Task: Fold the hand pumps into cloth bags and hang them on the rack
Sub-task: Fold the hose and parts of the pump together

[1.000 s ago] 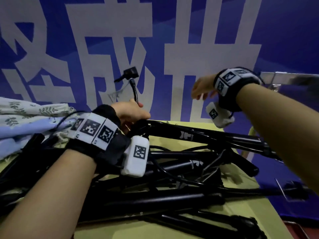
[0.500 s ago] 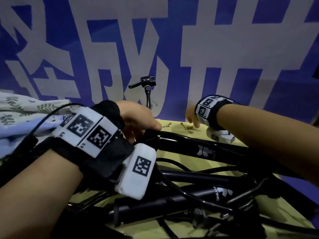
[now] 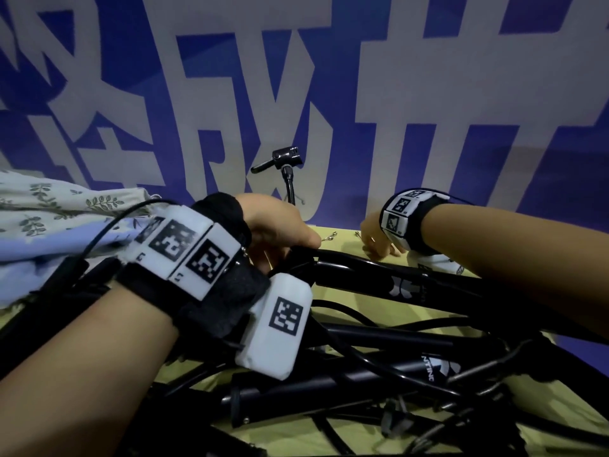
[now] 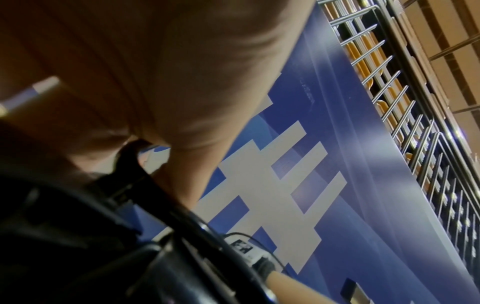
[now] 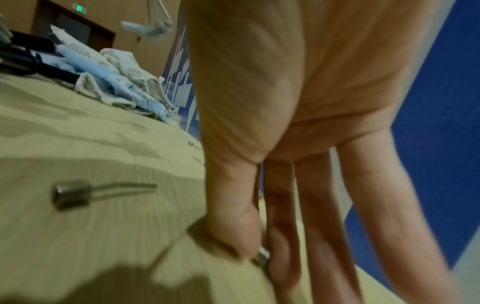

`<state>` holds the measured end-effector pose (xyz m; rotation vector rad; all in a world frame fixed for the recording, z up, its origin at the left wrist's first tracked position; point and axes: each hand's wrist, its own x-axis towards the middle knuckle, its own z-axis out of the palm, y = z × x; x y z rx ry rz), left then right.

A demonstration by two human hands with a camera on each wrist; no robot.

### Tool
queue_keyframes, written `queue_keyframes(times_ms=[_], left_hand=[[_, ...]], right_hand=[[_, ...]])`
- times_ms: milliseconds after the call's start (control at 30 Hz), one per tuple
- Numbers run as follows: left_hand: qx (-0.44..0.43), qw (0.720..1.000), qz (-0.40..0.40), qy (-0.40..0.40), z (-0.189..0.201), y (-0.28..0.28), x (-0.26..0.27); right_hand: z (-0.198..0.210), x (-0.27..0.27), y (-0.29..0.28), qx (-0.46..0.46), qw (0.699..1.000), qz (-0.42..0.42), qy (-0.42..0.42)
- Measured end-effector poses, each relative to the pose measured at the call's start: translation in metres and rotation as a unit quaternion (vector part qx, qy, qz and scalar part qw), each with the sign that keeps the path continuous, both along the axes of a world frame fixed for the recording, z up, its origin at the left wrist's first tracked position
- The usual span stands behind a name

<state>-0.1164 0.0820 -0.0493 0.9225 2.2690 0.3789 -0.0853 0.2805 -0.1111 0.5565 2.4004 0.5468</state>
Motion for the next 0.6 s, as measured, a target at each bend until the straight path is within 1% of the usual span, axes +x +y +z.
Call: queue_keyframes(times_ms=[33,100,200,233,267,333,367,433,467,533,600], left_hand=[[0.006,1.000,0.003,-0.001,-0.001,-0.001,0.000],[0.023,1.000,0.014,-0.002,-0.002,-0.003,0.002],[0.053,0.998,0.027,0.008,0.001,-0.008,0.007],[0.064,0.997,0.031,0.020,0.003,-0.011,0.009],[0.079,0.996,0.036,0.032,0.009,-0.016,0.013],[0.130,0.989,0.055,0.037,0.018,-0.023,0.021],[0.164,0.984,0.068,0.026,0.022,-0.027,0.026],[0.244,0.965,0.098,-0.012,0.027,-0.033,0.037],[0.286,0.952,0.109,-0.023,0.028,-0.036,0.043],[0.364,0.921,0.133,-0.038,0.027,-0.039,0.052],[0.418,0.892,0.147,-0.087,0.025,-0.044,0.060]], right_hand=[[0.006,0.003,-0.003,-0.008,1.000,-0.015,0.007],[0.025,0.010,-0.008,-0.057,0.996,-0.051,0.048],[0.059,0.018,-0.015,-0.119,0.984,-0.059,0.116],[0.070,0.022,-0.016,-0.146,0.975,-0.059,0.155],[0.084,0.027,-0.021,-0.180,0.959,-0.068,0.207],[0.106,0.039,-0.031,-0.234,0.921,-0.076,0.302],[0.117,0.046,-0.037,-0.254,0.903,-0.080,0.337],[0.132,0.058,-0.052,-0.290,0.876,-0.078,0.377],[0.138,0.064,-0.060,-0.303,0.868,-0.075,0.387],[0.149,0.075,-0.075,-0.315,0.856,-0.075,0.402],[0.154,0.089,-0.090,-0.322,0.847,-0.084,0.414]])
